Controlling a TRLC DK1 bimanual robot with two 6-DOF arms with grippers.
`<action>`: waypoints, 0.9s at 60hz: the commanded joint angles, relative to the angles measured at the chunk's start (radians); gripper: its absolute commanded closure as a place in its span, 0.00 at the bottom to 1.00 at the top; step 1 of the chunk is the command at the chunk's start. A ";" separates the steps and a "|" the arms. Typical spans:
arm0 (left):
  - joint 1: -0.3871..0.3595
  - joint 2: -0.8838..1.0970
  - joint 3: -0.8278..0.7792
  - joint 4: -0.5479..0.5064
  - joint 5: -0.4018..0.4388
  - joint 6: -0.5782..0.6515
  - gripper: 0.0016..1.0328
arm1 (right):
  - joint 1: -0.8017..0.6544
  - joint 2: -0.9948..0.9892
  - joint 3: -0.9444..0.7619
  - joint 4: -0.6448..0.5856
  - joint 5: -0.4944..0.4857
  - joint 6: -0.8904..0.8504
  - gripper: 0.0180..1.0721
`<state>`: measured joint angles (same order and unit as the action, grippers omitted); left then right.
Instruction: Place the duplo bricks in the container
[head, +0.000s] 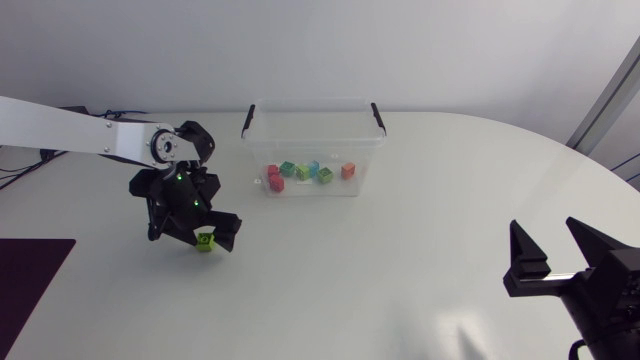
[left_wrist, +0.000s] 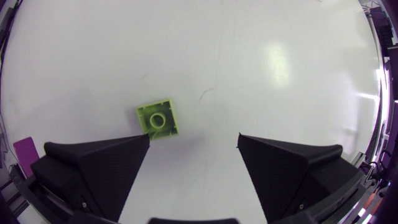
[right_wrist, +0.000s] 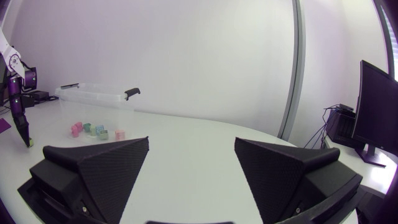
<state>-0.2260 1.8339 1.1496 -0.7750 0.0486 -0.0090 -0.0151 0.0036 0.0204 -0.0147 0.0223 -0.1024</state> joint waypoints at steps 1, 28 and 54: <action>0.005 0.051 0.030 0.011 -0.007 -0.036 0.04 | -0.005 -0.008 -0.022 0.016 0.001 -0.010 0.05; 0.031 0.085 0.070 0.059 -0.062 -0.028 0.04 | -0.005 -0.008 -0.022 0.016 0.001 -0.010 0.05; -0.045 0.180 0.208 0.026 -0.062 -0.020 0.04 | -0.005 -0.008 -0.022 0.016 0.001 -0.010 0.05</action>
<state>-0.2672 1.9778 1.3228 -0.7322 -0.0120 -0.0265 -0.0151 0.0036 0.0204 -0.0147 0.0223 -0.1020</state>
